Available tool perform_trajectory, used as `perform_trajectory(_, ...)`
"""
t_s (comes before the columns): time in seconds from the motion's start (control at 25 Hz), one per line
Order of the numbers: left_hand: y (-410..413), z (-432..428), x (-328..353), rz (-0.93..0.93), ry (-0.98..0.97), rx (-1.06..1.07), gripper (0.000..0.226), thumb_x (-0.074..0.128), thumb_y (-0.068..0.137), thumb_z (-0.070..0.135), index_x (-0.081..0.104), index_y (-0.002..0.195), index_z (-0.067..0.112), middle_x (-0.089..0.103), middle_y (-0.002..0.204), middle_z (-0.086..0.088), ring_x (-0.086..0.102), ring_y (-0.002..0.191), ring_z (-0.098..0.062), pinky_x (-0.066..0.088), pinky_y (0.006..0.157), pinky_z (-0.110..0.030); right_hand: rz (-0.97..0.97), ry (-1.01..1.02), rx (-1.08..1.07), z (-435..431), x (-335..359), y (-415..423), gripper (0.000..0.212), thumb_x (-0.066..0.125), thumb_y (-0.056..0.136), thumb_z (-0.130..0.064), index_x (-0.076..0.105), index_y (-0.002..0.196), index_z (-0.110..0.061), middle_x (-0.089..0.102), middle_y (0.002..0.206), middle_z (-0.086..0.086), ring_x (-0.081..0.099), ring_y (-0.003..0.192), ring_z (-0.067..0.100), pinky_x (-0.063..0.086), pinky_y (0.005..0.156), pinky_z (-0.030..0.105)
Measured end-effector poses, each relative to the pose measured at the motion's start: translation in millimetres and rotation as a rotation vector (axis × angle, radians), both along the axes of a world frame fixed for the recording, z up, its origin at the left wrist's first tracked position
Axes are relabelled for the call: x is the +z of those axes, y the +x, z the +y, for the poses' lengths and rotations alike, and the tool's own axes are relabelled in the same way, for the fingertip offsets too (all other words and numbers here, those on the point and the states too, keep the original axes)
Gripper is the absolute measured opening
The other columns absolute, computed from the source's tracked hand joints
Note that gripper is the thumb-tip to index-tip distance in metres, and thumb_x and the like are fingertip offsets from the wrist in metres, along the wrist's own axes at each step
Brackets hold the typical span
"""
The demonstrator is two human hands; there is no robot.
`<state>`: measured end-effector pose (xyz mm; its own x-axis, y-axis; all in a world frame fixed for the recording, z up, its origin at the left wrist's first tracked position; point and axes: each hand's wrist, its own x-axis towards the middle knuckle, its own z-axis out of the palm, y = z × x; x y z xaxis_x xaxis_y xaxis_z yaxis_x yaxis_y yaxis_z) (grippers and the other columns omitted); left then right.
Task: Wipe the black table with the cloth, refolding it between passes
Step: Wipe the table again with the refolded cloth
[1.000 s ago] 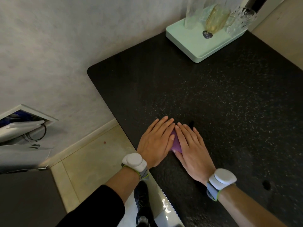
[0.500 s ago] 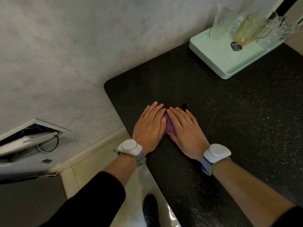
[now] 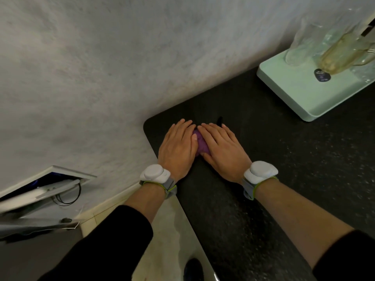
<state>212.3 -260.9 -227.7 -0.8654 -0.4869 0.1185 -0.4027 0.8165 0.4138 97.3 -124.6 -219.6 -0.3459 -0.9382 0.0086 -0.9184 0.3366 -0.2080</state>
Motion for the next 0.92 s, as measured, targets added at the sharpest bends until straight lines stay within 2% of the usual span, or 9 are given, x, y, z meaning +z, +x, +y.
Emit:
perform_trajectory(0.2,-5.2,-37.1,-5.9,0.083,-0.098,0.054,0.056,0.02,0.105,0.033,0.057,0.137,0.004,0.056,0.143,-0.016,0.044,0.14,-0.029,0.03,0.12,-0.046,0.023,-0.039,0.021,-42.6,-3.2,-9.9,0.068,0.038,0.099,-0.049,0.027,0.157,-0.016,0.035,0.16,0.008,0.029,0.149,0.026,0.016,0.125,0.046)
perform_trajectory(0.28,-7.7,-44.0,-8.4,0.104,-0.088,0.079,0.055,0.022,0.105,0.032,0.058,0.135,0.002,0.058,0.141,-0.017,0.048,0.137,-0.032,0.033,0.117,-0.048,0.029,-0.049,0.019,-51.6,-6.1,-9.9,0.067,0.04,0.1,-0.047,0.028,0.157,-0.015,0.036,0.159,0.008,0.03,0.148,0.027,0.017,0.125,0.046)
perform_trajectory(0.4,-6.2,-38.3,-11.4,0.13,-0.095,0.1,0.052,0.024,0.105,0.028,0.058,0.135,0.001,0.058,0.14,-0.017,0.048,0.137,-0.033,0.033,0.117,-0.048,0.011,-0.065,0.012,-50.6,-7.6,-8.2,0.067,0.05,0.1,-0.041,0.027,0.157,-0.016,0.035,0.16,0.007,0.029,0.149,0.026,0.014,0.124,0.045)
perform_trajectory(0.6,14.9,-8.2,-11.3,0.101,-0.098,0.116,0.053,0.024,0.106,0.028,0.053,0.14,0.001,0.055,0.144,-0.017,0.043,0.14,-0.031,0.028,0.121,-0.045,-0.034,-0.059,0.086,-23.7,-2.9,3.7,0.067,0.051,0.1,-0.039,0.026,0.158,-0.016,0.034,0.16,0.006,0.031,0.147,0.025,0.013,0.124,0.045)
perform_trajectory(0.76,42.2,35.9,-8.8,0.069,-0.076,0.121,0.053,0.022,0.106,0.029,0.05,0.142,0.001,0.053,0.145,-0.016,0.041,0.142,-0.029,0.026,0.122,-0.044,-0.034,-0.037,0.106,20.0,-2.4,27.1,0.069,0.051,0.1,-0.038,0.021,0.159,-0.016,0.023,0.166,0.007,0.013,0.155,0.023,0.003,0.127,0.046)
perform_trajectory(0.92,73.2,94.0,-4.3,0.064,-0.058,0.125,0.052,0.024,0.106,0.028,0.051,0.141,0.001,0.055,0.142,-0.016,0.042,0.14,-0.03,0.028,0.12,-0.046,-0.031,-0.016,0.128,75.5,0.7,54.7,0.071,0.049,0.101,-0.039,0.017,0.16,-0.016,0.015,0.168,0.006,0.004,0.156,0.021,0.005,0.127,0.048)
